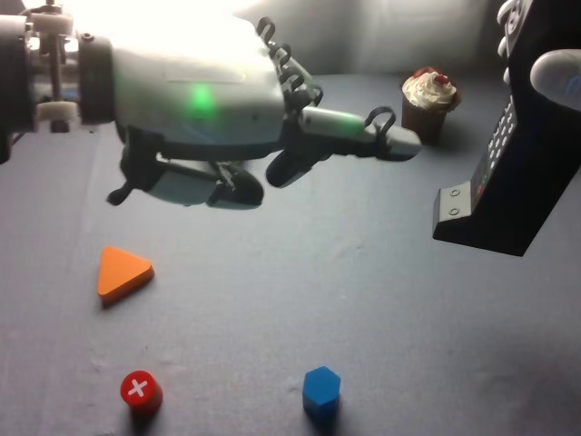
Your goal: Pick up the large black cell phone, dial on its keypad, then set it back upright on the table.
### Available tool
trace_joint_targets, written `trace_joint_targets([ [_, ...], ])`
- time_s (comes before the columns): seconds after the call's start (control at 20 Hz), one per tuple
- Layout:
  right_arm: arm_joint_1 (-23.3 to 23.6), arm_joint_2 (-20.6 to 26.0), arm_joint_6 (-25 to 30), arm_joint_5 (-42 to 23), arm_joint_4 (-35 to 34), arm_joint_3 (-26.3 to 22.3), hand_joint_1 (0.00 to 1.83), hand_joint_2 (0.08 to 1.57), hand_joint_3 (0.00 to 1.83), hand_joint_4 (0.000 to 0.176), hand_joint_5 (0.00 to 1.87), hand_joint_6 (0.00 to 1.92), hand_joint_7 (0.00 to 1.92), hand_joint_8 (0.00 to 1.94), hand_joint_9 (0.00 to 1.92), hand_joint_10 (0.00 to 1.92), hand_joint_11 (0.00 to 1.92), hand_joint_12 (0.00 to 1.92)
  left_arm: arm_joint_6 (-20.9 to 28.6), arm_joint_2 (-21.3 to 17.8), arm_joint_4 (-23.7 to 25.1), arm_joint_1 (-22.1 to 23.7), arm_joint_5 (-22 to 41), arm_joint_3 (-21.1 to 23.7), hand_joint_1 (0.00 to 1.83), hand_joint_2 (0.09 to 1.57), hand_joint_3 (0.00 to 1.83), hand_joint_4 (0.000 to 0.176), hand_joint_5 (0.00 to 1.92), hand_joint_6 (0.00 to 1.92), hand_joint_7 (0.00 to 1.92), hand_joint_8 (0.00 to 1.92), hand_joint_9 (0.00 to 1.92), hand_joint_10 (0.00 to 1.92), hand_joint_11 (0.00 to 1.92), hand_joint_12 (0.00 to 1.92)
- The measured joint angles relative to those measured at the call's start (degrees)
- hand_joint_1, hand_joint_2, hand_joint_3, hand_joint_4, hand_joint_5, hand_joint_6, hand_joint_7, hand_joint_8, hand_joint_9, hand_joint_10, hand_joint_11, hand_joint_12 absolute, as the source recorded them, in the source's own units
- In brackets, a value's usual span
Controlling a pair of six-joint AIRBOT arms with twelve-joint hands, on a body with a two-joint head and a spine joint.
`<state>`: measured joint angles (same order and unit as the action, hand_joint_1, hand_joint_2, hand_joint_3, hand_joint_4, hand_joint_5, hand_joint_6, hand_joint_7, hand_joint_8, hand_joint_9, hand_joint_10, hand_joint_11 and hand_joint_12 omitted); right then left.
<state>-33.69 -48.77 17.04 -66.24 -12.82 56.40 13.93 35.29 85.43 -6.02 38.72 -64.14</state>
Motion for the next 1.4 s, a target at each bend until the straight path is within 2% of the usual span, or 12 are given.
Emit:
trace_joint_targets([
  [0.1,0.0,0.0,0.0,0.09,0.28,0.0,1.37,1.15,0.0,0.0,0.86,0.91,0.88,1.17,0.91,1.34,1.03,1.15,-1.11,0.68,-2.08,0.0,-2.32,0.61,1.35,1.17,0.0,0.026,0.07,0.0,0.83,1.31,0.85,1.92,0.76,1.92],
  [0.25,0.0,-0.02,0.02,0.11,0.46,0.04,1.37,1.16,0.0,0.0,0.85,0.91,0.84,1.24,0.91,1.35,1.05,1.13,-3.78,0.92,-2.19,-0.22,-5.79,3.61,1.35,1.17,0.0,0.014,0.08,0.0,0.84,1.29,0.82,1.92,0.75,1.92],
  [0.35,0.0,0.0,0.0,0.13,0.46,0.07,1.37,1.16,0.0,0.0,0.86,0.89,0.84,1.27,0.89,1.36,1.05,1.13,-4.83,1.05,-2.89,-0.28,-7.54,4.66,1.35,1.16,0.0,0.013,0.1,0.0,0.85,1.28,0.82,1.92,0.74,1.92],
  [0.5,0.0,0.0,-0.04,0.13,0.46,0.04,1.37,1.15,0.0,0.0,0.88,0.87,0.86,1.23,0.91,1.33,1.05,1.13,-6.88,1.7,-3.96,-0.61,-10.91,5.62,1.35,1.18,0.0,0.0,0.07,0.0,0.82,1.32,0.81,1.92,0.7,1.92],
  [0.85,0.04,-0.02,-0.28,0.13,0.44,0.04,1.37,1.14,0.0,0.0,0.9,0.87,0.87,1.21,0.92,1.31,1.04,1.12,-9.99,3.21,-5.16,-0.76,-14.86,8.39,1.35,1.18,0.0,0.0,0.1,0.0,0.83,1.31,0.82,1.92,0.72,1.92],
  [1.4,1.25,-1.6,-0.81,0.44,0.0,-0.07,1.37,1.14,0.0,0.0,0.9,0.88,0.88,1.18,0.92,1.3,1.01,1.14,-14.95,5.25,-6.84,-0.48,-25.07,10.58,1.34,1.18,0.0,0.0,0.08,0.01,0.82,1.34,0.82,1.92,0.72,1.92],
])
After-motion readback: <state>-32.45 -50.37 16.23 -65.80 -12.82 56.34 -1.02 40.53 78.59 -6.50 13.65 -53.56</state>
